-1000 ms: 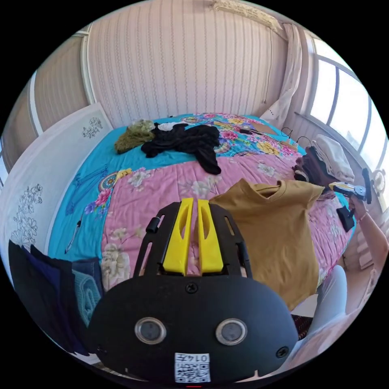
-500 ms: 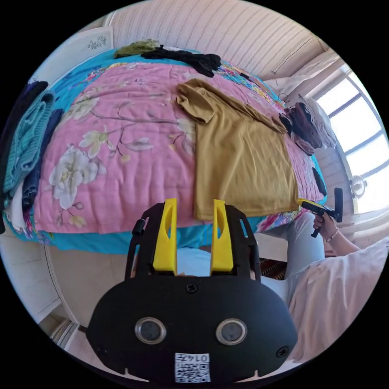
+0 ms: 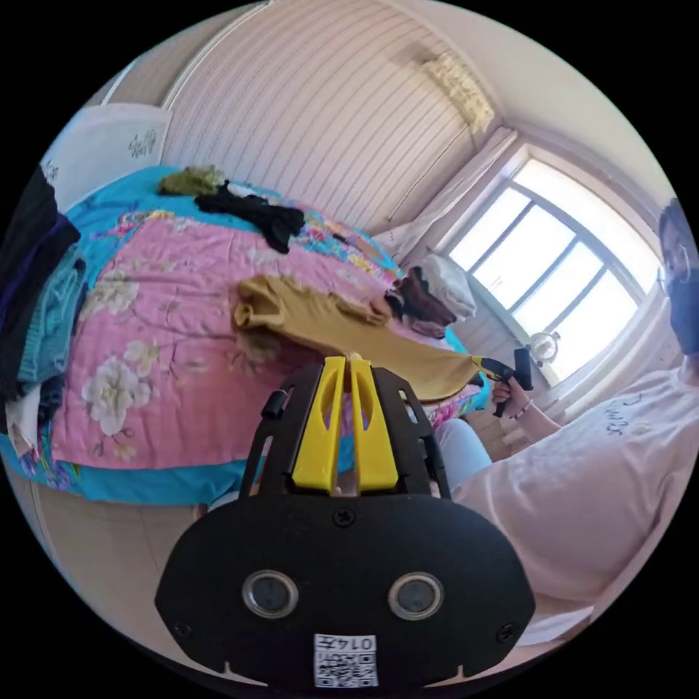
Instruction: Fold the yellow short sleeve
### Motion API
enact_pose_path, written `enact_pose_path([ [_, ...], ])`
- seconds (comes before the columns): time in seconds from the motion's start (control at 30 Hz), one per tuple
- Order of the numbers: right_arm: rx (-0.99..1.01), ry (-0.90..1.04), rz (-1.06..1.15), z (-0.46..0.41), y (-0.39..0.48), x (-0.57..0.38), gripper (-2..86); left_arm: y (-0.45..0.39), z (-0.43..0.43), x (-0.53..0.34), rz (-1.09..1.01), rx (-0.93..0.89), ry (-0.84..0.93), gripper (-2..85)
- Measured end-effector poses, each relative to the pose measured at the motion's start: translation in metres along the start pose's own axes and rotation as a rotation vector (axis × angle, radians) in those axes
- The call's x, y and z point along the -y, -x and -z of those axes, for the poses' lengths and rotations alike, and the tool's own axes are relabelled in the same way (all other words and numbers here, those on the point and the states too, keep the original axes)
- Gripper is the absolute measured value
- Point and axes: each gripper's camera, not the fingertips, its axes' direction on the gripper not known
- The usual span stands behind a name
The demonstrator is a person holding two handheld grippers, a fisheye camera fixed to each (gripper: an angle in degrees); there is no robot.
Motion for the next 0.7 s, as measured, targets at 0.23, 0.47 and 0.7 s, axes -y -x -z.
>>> enact_pose_path([
  [0.23, 0.269, -0.3, 0.379, 0.155, 0.109, 0.044, 0.3, -0.106, 0.156, 0.058, -0.371, -0.066, -0.386, -1.0],
  [0.47, 0.044, -0.251, 0.477, 0.165, 0.156, 0.149, 0.1, -0.099, 0.163, 0.147, -0.399, -0.054, -0.394, -1.0],
  [0.7, -0.188, -0.049, 0.185, 0.039, 0.054, 0.293, 0.1, 0.019, 0.035, 0.271, -0.043, 0.038, -0.159, -1.0],
])
